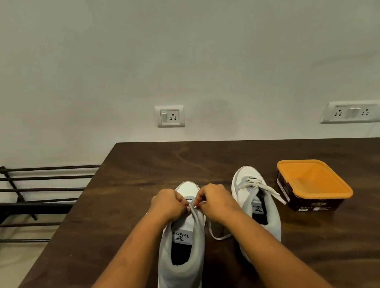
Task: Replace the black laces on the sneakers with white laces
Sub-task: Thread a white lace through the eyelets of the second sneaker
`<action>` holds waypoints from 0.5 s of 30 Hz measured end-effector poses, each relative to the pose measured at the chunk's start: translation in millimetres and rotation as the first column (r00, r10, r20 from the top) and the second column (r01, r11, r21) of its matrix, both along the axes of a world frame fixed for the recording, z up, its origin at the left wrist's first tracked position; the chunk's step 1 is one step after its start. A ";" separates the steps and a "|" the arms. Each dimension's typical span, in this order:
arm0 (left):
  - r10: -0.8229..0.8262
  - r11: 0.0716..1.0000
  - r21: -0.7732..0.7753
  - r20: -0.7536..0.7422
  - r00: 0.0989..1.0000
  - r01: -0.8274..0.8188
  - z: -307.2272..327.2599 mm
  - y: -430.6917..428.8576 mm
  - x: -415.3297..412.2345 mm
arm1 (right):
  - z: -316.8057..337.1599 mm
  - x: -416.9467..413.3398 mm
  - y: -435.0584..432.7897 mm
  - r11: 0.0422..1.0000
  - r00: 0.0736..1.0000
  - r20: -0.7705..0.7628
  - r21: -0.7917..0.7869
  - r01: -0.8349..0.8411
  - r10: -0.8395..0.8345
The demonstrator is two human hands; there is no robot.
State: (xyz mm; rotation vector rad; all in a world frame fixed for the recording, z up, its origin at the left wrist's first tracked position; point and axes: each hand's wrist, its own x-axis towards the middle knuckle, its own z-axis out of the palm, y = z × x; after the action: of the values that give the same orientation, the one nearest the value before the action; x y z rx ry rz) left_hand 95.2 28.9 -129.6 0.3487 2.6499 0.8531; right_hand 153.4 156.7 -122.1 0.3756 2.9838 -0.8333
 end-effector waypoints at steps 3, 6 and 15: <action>-0.001 1.000 0.005 -0.002 1.000 0.001 0.2 -0.3 0.2 | 3.3 2.9 -2.4 0.995 1.000 -0.006 0.101 -0.015 0.016; -0.005 1.000 0.011 -0.005 1.000 0.005 -0.3 -0.5 -0.5 | 5.4 4.4 -6.0 0.993 0.999 -0.028 0.117 -0.033 0.037; -0.010 1.000 -0.003 -0.003 1.000 0.010 -1.4 0.2 -1.2 | -4.2 3.9 -4.5 0.983 0.996 -0.068 -0.176 0.047 -0.059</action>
State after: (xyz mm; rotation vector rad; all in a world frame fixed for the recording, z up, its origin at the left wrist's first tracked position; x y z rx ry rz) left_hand 94.0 29.1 -130.9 0.3625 2.6501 0.8456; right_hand 157.3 152.2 -126.3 0.4286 2.9465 -1.1270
